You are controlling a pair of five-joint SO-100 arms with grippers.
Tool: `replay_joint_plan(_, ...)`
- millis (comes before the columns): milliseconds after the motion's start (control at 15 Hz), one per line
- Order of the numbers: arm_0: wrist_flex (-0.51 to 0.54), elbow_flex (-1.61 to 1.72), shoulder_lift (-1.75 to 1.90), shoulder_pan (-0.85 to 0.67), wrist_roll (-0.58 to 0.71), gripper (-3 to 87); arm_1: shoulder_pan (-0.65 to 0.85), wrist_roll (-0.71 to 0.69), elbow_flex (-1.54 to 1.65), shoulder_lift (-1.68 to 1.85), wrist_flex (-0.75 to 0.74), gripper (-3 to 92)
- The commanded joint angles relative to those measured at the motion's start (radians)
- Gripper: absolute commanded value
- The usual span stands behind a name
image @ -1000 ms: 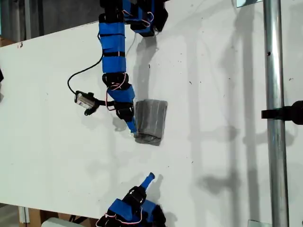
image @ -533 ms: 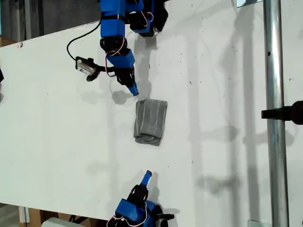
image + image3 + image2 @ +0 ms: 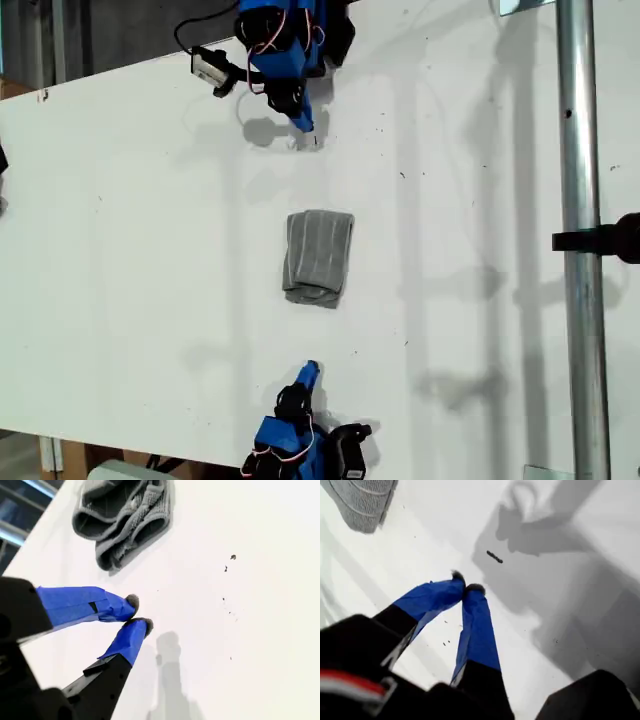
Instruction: Grasp corners of a towel and fold twice.
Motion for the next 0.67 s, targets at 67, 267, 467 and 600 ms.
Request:
replay_joint_plan(67, 0.009, 0.008, 0.005, 0.005, 0.497, 4.3, -0.012, -0.037, -0.009, 0.067, 0.063, 12.0)
replay_joint_plan(267, 0.009, 0.008, 0.005, 0.002, 0.495, 3.7, -0.025, -0.037, -0.009, 0.067, 0.063, 12.0)
replay_joint_plan(467, 0.009, 0.008, 0.005, 0.002, 0.495, 3.7, -0.025, -0.037, -0.009, 0.067, 0.063, 12.0)
replay_joint_plan(600, 0.009, 0.008, 0.005, 0.002, 0.495, 3.7, -0.026, -0.037, -0.009, 0.067, 0.063, 12.0)
